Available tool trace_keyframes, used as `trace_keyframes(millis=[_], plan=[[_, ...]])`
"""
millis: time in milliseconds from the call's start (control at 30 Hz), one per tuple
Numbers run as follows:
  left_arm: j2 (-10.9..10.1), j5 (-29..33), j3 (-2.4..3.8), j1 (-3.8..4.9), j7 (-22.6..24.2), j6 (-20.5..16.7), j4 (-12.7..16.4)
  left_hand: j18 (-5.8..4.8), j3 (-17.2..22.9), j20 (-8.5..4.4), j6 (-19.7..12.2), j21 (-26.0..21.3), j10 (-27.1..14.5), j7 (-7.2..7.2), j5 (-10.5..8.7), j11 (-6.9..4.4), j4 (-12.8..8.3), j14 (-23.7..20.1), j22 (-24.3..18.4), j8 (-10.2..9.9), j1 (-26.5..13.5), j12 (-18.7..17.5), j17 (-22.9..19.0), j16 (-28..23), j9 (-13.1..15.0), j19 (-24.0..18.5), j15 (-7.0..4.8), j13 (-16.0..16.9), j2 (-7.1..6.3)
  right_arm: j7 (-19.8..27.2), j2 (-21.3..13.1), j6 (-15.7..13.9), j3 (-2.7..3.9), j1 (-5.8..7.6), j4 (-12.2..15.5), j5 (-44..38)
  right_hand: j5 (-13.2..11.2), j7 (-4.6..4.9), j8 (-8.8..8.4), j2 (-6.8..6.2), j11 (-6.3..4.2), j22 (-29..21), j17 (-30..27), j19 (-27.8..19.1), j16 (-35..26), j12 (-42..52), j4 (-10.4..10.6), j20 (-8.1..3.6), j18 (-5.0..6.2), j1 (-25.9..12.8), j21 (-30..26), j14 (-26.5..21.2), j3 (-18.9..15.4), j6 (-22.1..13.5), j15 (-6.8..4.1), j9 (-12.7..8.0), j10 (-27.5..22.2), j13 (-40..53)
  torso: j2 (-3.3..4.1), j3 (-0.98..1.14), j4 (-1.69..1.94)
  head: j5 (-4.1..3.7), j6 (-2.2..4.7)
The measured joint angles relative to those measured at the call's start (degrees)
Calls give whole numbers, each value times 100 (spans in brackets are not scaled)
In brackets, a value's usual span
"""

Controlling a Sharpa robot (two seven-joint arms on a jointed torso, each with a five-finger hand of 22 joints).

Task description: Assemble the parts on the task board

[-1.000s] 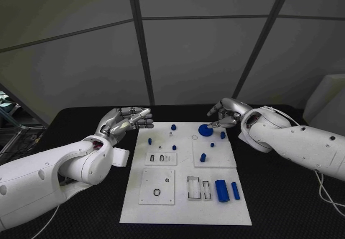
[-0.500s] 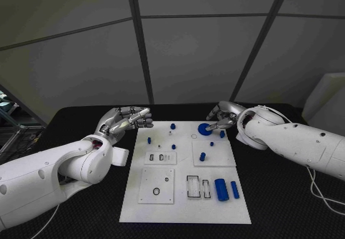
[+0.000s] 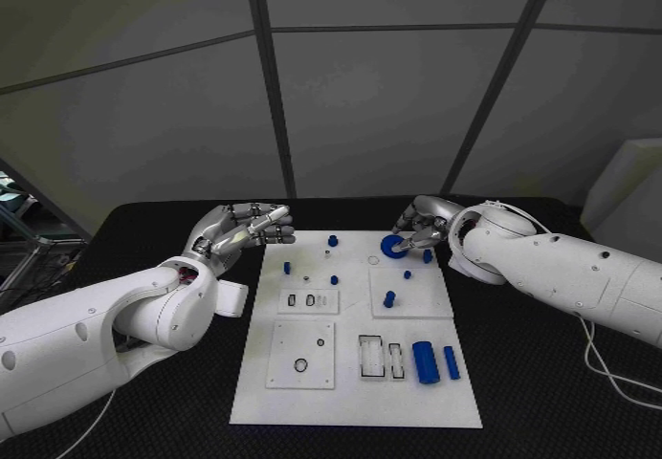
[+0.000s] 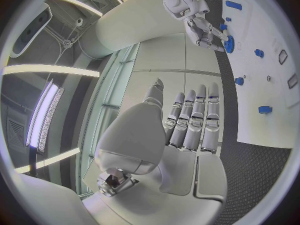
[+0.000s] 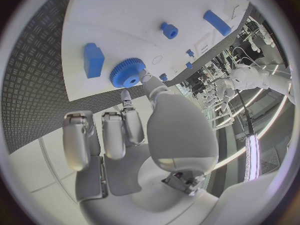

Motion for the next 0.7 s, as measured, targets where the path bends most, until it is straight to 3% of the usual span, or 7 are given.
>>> trace_keyframes(millis=[467,700], plan=[[1,0,0,0,-7,14,-4,0,0,0,0,0,0,0,0,0,0,0,1,0,0,0,0,1,0,0,0,0,0,-26,85,175,6,2,-169,-111,41,3,0,43,-19,-1,-1,0,0,68,29,0,1,42,23,0,5,5,0,2,19,0,-2,3,-4,3,-17],[2,0,0,0,-10,18,-11,0,0,0,0,0,0,0,0,0,0,0,1,0,0,0,0,1,0,0,0,0,0,-25,124,208,16,13,-191,-149,57,-32,90,170,-40,-1,-1,0,24,203,-24,0,2,168,23,0,153,367,0,27,39,-1,-2,5,-6,15,-27]])
